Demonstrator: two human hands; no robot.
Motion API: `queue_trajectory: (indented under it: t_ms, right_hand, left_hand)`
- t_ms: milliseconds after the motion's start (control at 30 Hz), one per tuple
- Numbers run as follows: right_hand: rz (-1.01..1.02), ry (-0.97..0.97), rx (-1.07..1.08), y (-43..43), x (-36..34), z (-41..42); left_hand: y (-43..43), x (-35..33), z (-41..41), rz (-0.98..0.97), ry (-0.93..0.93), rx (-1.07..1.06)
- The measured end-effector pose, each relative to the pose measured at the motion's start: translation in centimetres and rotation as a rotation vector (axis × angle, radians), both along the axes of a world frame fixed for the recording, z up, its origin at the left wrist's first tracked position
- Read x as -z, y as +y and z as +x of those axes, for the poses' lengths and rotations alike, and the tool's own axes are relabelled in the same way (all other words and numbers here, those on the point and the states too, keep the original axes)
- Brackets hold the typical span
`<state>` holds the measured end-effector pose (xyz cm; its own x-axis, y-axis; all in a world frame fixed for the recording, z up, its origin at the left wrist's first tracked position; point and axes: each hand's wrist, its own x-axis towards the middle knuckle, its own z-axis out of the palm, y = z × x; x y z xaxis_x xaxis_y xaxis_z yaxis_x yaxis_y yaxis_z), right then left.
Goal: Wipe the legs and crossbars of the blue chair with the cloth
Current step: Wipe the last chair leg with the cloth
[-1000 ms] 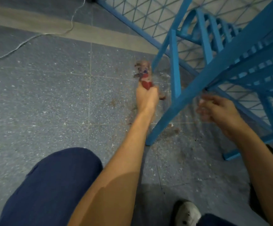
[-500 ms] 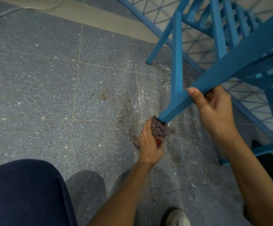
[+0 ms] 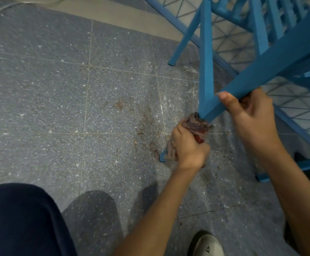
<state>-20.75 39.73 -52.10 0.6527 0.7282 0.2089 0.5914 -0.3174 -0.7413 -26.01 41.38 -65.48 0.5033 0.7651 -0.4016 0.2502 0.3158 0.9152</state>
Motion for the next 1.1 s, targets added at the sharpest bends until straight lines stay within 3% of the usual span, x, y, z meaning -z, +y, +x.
queue_trajectory:
  t_ms: [67,167,267,400,467,567,700,833,900,967,1100]
  right_hand:
    - [-0.005,-0.005,0.003,-0.1,-0.1,0.0]
    - [-0.039,-0.052,-0.005,0.1,0.2,0.0]
    - [-0.059,-0.087,-0.009,0.3,0.4,0.0]
    - [-0.078,-0.098,-0.005,0.2,0.8,0.2]
    - [-0.089,-0.089,-0.001,0.3,1.1,0.4]
    - [-0.096,-0.084,0.016,0.4,1.0,0.7]
    - [-0.109,-0.115,0.054,0.8,0.6,0.9]
    - [-0.109,-0.108,0.074,0.6,0.7,1.1]
    - [-0.105,-0.098,0.075,0.6,0.8,1.0]
    - [-0.105,-0.087,0.069,0.5,0.9,1.1]
    - [-0.120,-0.080,0.054,0.5,0.8,0.7]
  left_hand:
    - [-1.1,-0.8,0.4,0.092,-0.080,-0.110]
    - [-2.2,3.2,-0.4,0.208,-0.220,-0.139]
    - [-2.2,8.6,-2.3,0.026,-0.277,-0.122]
    - [-2.9,14.8,-2.5,-0.091,-0.102,-0.058]
    - [-2.1,12.7,-2.0,-0.145,-0.027,-0.124]
    - [0.3,5.8,-1.5,-0.213,-0.068,-0.105]
    - [2.5,0.1,1.0,0.006,-0.108,-0.062]
    - [0.7,-1.9,2.0,0.258,-0.174,-0.172]
    - [-0.3,0.5,1.2,0.294,-0.211,-0.165]
    - [-0.8,4.7,-0.1,0.168,-0.195,-0.150]
    - [-1.3,11.9,-2.5,0.032,-0.002,-0.007]
